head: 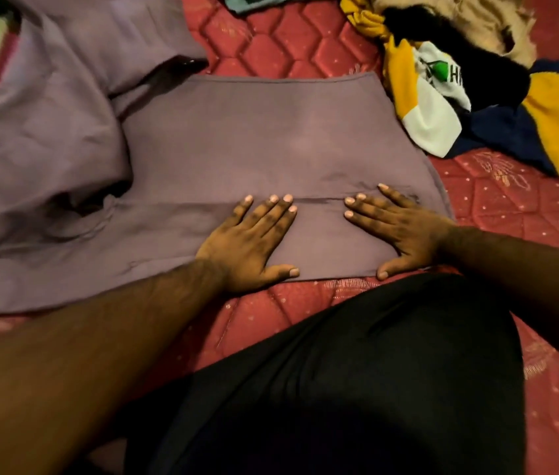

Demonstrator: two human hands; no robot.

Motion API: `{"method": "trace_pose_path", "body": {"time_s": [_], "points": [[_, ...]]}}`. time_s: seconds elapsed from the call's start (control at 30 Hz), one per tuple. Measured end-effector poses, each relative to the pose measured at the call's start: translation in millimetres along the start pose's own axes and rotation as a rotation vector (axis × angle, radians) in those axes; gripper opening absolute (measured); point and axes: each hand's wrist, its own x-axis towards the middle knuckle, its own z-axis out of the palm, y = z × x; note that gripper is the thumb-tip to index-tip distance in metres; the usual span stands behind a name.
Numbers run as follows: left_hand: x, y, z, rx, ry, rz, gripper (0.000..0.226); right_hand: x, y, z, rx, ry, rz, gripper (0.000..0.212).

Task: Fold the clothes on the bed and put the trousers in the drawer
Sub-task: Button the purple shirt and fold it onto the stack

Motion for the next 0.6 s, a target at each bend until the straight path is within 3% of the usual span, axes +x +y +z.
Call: {"method": "trace_pose_path", "body": {"time_s": [0.1,0.17,0.33,0.5,0.6], "points": [[-2,0,-7,0.000,-0.005,-0.022,0.096,2,-7,-23,-0.034,-0.061,0.056,0.113],[-6,4,-16,-0.015,-0.039,-0.064,0.094,21,-32,-53,0.080,-0.085,0.154,0.119],[-28,0,-16,-0.144,-0.068,-0.233,0.092,110,-131,-81,0.521,0.149,0.312,0.096],[-147,-81,2,-0.106,-0.010,-0.362,0.099,123,-146,-58,0.281,0.095,0.409,0.101],[-221,-129,0,-0.152,-0.069,-0.477,0.096,121,-146,-62,0.208,0.079,0.409,0.104]]}}
